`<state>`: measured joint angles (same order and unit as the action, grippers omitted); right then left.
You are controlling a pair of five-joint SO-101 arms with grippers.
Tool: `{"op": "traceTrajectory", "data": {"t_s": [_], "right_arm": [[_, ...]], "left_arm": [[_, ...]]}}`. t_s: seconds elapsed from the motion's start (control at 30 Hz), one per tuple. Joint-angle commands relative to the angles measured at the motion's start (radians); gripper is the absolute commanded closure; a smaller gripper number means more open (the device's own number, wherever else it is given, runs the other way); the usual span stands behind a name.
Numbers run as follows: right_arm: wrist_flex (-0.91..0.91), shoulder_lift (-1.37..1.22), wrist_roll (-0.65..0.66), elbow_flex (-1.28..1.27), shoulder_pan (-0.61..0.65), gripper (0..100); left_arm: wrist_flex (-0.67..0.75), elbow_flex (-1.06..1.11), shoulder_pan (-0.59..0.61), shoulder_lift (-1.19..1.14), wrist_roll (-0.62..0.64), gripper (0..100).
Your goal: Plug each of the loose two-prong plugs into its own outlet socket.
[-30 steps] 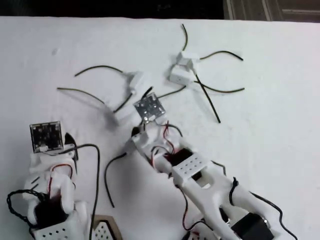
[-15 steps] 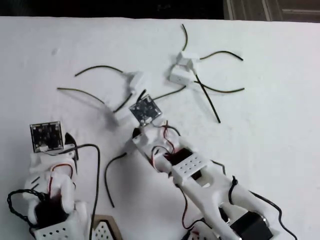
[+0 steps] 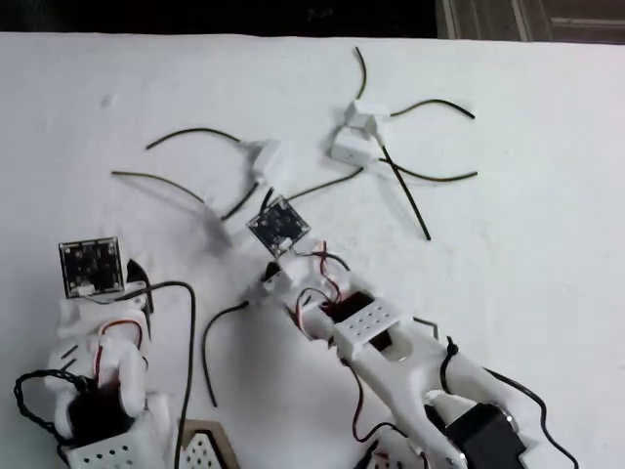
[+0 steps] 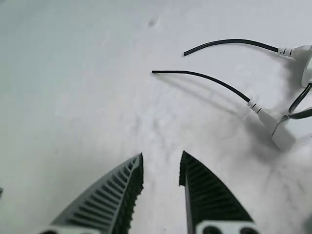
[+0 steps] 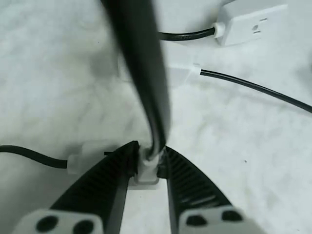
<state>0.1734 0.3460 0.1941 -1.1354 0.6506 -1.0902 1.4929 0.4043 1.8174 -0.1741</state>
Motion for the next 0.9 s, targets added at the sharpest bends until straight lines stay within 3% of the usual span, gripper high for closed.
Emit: {"op": "traceTrajectory", "data": {"t_s": [0.0, 0.17, 0.3, 0.57, 0.73, 0.87], "right_arm": [[0.007, -0.007, 0.011, 0.005, -0.002, 98.1], [0.084, -0.010, 0.015, 0.006, 0.015, 98.1], [0.145, -0.010, 0.110, 0.008, 0.030, 98.1], [0.254, -0.010, 0.110, 0.051, 0.027, 98.0], [0.266, 0.015, 0.109, 0.072, 0.031, 88.4], [0.268, 0.053, 0.109, 0.106, 0.028, 86.8]], "left_arm": [[0.014, -0.003, 0.008, 0.007, -0.003, 86], [0.014, -0.003, 0.008, 0.007, -0.003, 86], [0.014, -0.003, 0.008, 0.007, -0.003, 86], [0.014, -0.003, 0.008, 0.007, -0.003, 86], [0.014, -0.003, 0.008, 0.007, -0.003, 86], [0.014, -0.002, 0.008, 0.007, -0.003, 86]]}}
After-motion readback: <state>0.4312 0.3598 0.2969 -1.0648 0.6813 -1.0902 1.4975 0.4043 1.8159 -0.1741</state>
